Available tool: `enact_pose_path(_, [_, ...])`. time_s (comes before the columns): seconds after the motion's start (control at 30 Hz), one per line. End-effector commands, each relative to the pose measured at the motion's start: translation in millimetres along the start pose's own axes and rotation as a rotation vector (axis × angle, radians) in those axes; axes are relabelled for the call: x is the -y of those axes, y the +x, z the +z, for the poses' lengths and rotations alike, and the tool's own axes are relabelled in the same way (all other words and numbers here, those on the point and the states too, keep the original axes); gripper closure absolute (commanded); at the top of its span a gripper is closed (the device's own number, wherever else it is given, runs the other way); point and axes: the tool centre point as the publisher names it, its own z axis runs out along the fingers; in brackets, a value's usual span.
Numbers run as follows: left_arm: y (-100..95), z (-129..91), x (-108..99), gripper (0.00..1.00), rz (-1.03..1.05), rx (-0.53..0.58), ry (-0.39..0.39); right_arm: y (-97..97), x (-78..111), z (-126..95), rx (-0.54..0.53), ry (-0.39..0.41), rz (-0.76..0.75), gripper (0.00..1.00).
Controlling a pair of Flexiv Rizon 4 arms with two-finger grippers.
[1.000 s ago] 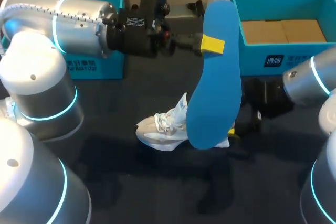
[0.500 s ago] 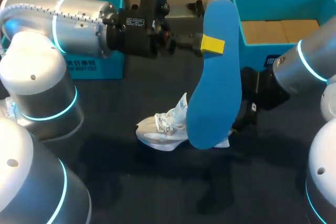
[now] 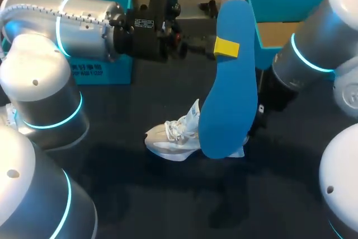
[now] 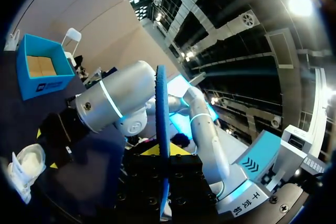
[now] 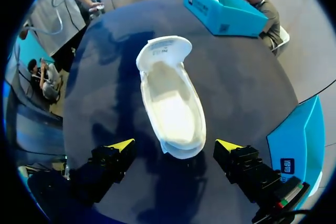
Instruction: Take the shoe out of the shoebox, open the shoe tongue, remove and reinsert the insole, then place the shoe into the shoebox
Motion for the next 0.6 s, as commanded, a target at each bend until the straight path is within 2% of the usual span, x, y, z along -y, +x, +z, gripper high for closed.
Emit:
enact_pose_path(0.03, [-0.8,1.5,0.3,1.0,0.0,0.001,-0.002,-0.2,-3.8,0.0,0.002,0.138,0.001,0.0])
enact_pose_path(0.3, [-0.8,1.5,0.3,1.0,0.0,0.001,-0.002,-0.2,-3.8,0.0,0.002,0.138,0.001,0.0])
enact_pose_path(0.47, [-0.8,1.5,0.3,1.0,0.0,0.001,-0.002,2.1,-8.1,0.9,0.061,0.197,-0.049,0.0])
enact_pose_path(0.6, [-0.8,1.5,0.3,1.0,0.0,0.001,-0.002,-3.1,-13.4,4.7,0.056,0.235,-0.067,0.0])
